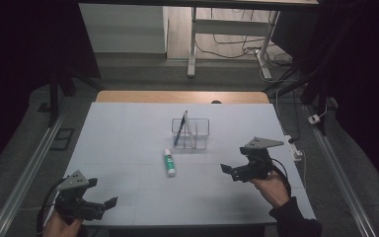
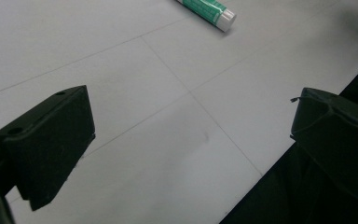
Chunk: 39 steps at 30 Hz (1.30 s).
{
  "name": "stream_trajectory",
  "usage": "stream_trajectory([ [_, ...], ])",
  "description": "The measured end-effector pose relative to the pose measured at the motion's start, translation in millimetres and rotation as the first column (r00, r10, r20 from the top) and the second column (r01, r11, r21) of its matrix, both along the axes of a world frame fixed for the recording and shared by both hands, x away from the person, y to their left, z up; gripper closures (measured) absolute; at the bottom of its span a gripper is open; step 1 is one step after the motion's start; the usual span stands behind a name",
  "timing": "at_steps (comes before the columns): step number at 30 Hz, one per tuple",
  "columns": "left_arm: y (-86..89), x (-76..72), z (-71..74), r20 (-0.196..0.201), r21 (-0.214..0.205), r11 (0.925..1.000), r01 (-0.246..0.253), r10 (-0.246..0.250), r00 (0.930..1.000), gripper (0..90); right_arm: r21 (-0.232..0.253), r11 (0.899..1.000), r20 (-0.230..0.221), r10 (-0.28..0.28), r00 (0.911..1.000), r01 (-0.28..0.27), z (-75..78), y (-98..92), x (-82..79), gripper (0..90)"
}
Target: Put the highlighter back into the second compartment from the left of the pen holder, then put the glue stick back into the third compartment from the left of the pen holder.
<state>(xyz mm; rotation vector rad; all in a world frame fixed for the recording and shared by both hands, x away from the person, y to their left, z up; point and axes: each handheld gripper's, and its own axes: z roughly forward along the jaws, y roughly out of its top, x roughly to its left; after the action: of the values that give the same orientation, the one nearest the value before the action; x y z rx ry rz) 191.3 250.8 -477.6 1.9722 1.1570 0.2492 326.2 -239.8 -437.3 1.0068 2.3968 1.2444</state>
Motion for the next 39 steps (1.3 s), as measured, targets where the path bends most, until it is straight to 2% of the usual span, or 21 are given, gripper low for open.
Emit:
stream_trajectory([
  [4,-0.3,0.3,0.5,0.007,-0.006,1.0,0.004,-0.004,1.0,0.0,-0.004,1.0,-0.013,-0.029,0.9995,0.029,-3.7,-14.2,-12.3,0.0],
  [7,-0.7,0.5,0.6,0.013,-0.006,0.9999,0.01,-0.01,0.9999,0.0,-0.032,0.999,-0.014,-0.036,0.9993,0.035,-8.1,-23.9,-22.6,0.0],
  [8,-0.6,0.7,0.7,0.013,-0.004,0.9999,0.012,-0.012,0.9998,0.0,-0.055,0.998,-0.011,-0.044,0.999,0.044,-9.6,-27.0,-26.4,0.0],
  [11,-0.6,1.2,0.3,0.012,-0.005,0.9999,0.014,-0.014,0.9998,0.0,-0.073,0.996,-0.023,-0.057,0.9981,0.055,-14.3,-36.5,-36.4,0.0],
  [21,-8.1,6.2,4.9,0.042,0.003,0.9995,0.032,-0.032,0.9986,0.0,-0.063,0.99,-0.078,-0.128,0.9888,0.123,-20.7,-63.7,-53.4,0.0],
  [28,-24.3,19.4,8.3,0.049,-0.023,0.9952,0.095,-0.094,0.9944,0.0,-0.036,0.99,-0.09,-0.142,0.9858,0.139,-19.3,-69.5,-55.9,0.0],
  [31,-32.3,28.1,8.7,0.032,-0.007,0.9942,0.107,-0.107,0.9937,0.0,-0.039,0.99,-0.088,-0.141,0.9861,0.138,-19.4,-69.5,-56.4,0.0],
  [37,-45.6,47.4,3.2,-0.007,-0.012,0.9911,0.132,-0.133,0.9911,0.0,-0.036,0.99,-0.086,-0.137,0.9868,0.135,-19.6,-69.5,-56.5,0.0],
  [39,-50.2,53.5,2.5,-0.005,0.0,0.9906,0.137,-0.137,0.9905,0.0,-0.033,0.99,-0.088,-0.137,0.9866,0.135,-19.5,-69.9,-56.5,0.0],
])
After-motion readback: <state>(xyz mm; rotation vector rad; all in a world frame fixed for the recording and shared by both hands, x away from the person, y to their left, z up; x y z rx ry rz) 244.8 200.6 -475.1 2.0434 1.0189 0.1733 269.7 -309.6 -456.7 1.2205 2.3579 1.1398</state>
